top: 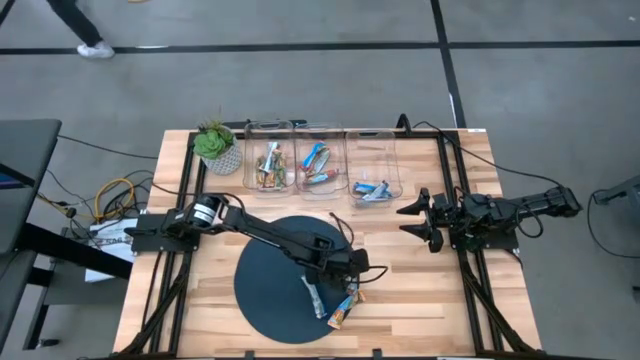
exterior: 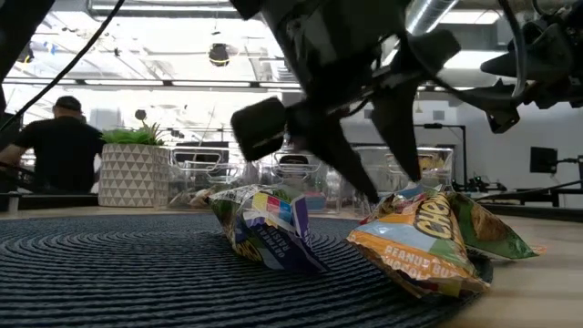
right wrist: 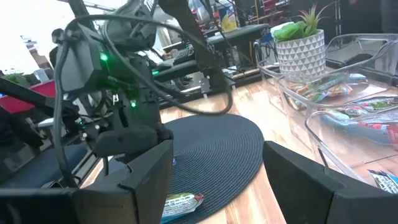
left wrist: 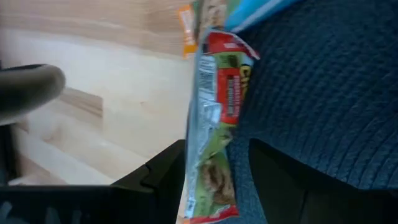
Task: Pick and place Granola Bars by type
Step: Put the red granola bar into the center transparent bin
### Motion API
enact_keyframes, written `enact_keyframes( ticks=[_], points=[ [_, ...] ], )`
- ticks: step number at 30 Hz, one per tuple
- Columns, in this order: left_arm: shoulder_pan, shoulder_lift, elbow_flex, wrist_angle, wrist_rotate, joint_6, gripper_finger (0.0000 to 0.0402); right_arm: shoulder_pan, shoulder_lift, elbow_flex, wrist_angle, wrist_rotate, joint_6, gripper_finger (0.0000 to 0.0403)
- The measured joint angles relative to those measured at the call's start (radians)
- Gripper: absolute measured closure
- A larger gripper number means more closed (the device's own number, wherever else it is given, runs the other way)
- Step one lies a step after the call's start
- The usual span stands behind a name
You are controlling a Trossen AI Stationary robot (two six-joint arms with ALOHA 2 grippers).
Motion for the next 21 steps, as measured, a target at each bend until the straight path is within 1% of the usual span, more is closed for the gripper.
enact_keyframes(
  ticks=[5, 10, 13, 18, 21],
  points=[
    [0.004, 0.0, -0.029, 0.037, 0.001, 0.011, 0.0233, 0.0, 0.0, 0.0, 0.0, 0.0, 0.0, 0.0159],
    [0.009, 0.0, -0.079, 0.134, -0.016, 0.018, 0.0233, 0.0, 0.0, 0.0, 0.0, 0.0, 0.0, 0.0159],
    [0.015, 0.012, -0.085, 0.144, -0.017, 0.018, 0.0233, 0.0, 0.0, 0.0, 0.0, 0.0, 0.0, 0.0159],
    [0.021, 0.045, -0.075, 0.212, -0.07, 0.005, 0.0233, 0.0, 0.0, 0.0, -0.001, 0.0, 0.0, 0.0159],
    [0.022, 0.047, -0.075, 0.204, -0.075, -0.011, 0.0244, 0.0, 0.001, 0.0, -0.002, 0.0, 0.0, 0.0159]
  ],
)
